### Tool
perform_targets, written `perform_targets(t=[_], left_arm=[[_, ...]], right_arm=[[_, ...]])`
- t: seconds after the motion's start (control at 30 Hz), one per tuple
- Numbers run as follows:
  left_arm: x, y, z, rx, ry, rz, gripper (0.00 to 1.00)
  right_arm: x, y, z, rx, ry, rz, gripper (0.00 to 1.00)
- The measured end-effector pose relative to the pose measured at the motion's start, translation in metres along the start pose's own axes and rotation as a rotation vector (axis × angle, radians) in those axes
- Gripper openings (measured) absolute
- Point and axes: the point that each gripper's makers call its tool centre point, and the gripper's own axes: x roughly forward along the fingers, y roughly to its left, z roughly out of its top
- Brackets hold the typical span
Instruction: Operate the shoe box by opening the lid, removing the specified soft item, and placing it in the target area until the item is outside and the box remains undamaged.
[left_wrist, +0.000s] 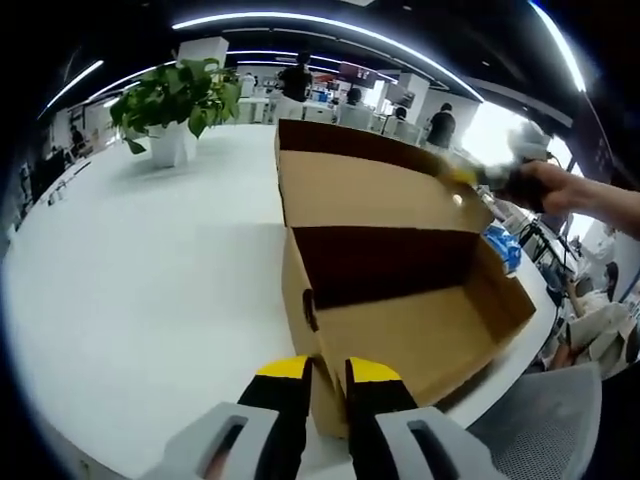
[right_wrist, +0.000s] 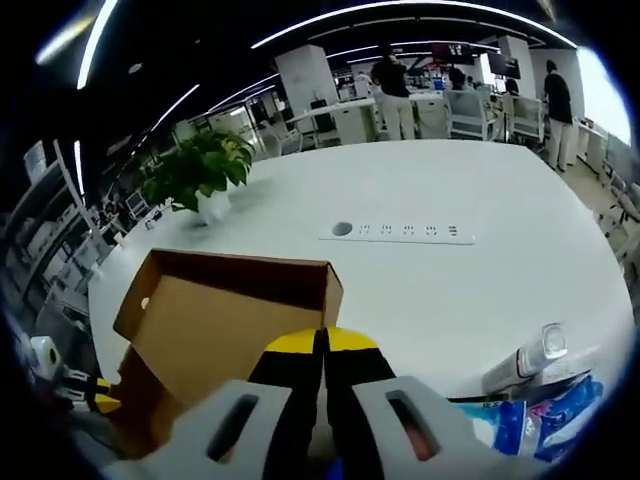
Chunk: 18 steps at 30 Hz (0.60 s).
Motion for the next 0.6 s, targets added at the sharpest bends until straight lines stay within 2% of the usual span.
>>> perform_targets(t=[0.1, 0.37, 0.6], left_arm=[[0.001, 0.0, 0.001, -0.003, 0.002, 0.002, 0.12], [0.001, 0.001, 0.002, 0.0, 0.002, 0.016, 0.12], [0.003, 0.001, 0.004, -0.009, 0.006, 0.035, 0.12]], right_arm=[[-0.007, 0.001, 0.002, 0.004, -0.011, 0.009, 0.0], [-0.025, 0.013, 0.011, -0.095, -0.045, 0.033, 0.0], [-0.038, 0.024, 0.019, -0.145, -0.078, 0.049, 0.0]])
